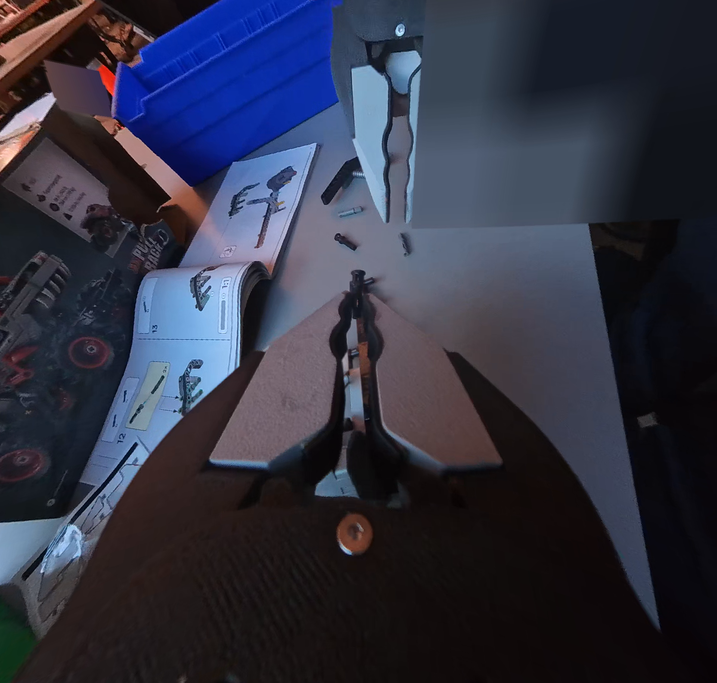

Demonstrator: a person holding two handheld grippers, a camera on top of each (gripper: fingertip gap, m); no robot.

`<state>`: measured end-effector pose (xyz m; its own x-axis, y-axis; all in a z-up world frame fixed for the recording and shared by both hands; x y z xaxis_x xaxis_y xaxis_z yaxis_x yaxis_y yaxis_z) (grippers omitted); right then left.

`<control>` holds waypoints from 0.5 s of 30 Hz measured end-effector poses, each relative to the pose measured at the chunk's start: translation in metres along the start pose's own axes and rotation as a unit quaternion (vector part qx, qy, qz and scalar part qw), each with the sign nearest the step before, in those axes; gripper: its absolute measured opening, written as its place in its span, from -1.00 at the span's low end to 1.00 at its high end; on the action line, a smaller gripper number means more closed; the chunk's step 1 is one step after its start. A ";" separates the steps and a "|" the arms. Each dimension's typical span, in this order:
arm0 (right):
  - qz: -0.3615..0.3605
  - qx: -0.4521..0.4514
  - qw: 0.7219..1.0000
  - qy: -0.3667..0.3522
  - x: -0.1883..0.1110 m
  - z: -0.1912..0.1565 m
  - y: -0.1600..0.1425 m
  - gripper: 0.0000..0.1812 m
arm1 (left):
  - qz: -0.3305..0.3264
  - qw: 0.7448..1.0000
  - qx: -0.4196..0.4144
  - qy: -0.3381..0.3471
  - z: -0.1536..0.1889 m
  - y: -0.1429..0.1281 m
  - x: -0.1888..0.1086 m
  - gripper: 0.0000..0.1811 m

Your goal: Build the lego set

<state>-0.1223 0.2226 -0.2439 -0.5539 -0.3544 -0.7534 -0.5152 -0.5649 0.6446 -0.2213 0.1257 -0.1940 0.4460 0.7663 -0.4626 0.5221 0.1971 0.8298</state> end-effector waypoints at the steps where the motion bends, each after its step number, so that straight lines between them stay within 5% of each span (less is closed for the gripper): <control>1: -0.008 0.000 1.000 0.001 0.003 0.000 -0.002 -0.89 | -0.002 1.000 0.000 -0.002 0.001 0.000 0.001 -1.00; 10: -0.019 0.004 1.000 0.016 0.019 -0.004 -0.001 -0.99 | -0.008 1.000 -0.001 -0.016 0.006 -0.002 0.003 -1.00; 15: 0.074 -0.003 0.997 0.013 0.018 -0.008 0.037 -0.99 | -0.034 0.998 -0.014 -0.056 0.020 -0.006 0.008 -0.99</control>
<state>-0.1460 0.1890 -0.2342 -0.6069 -0.4535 -0.6527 -0.4249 -0.5089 0.7487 -0.2064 0.1185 -0.2095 0.4896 0.6778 -0.5485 0.5335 0.2647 0.8033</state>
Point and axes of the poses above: each gripper's, where its closed fingertips meet, x out along the fingers, y out of its top, z = x × y across the jaws, the point moved 3 cm from there along -x, back along the fingers, and after that the axes turned 2 degrees about x, right-handed, at the moved point
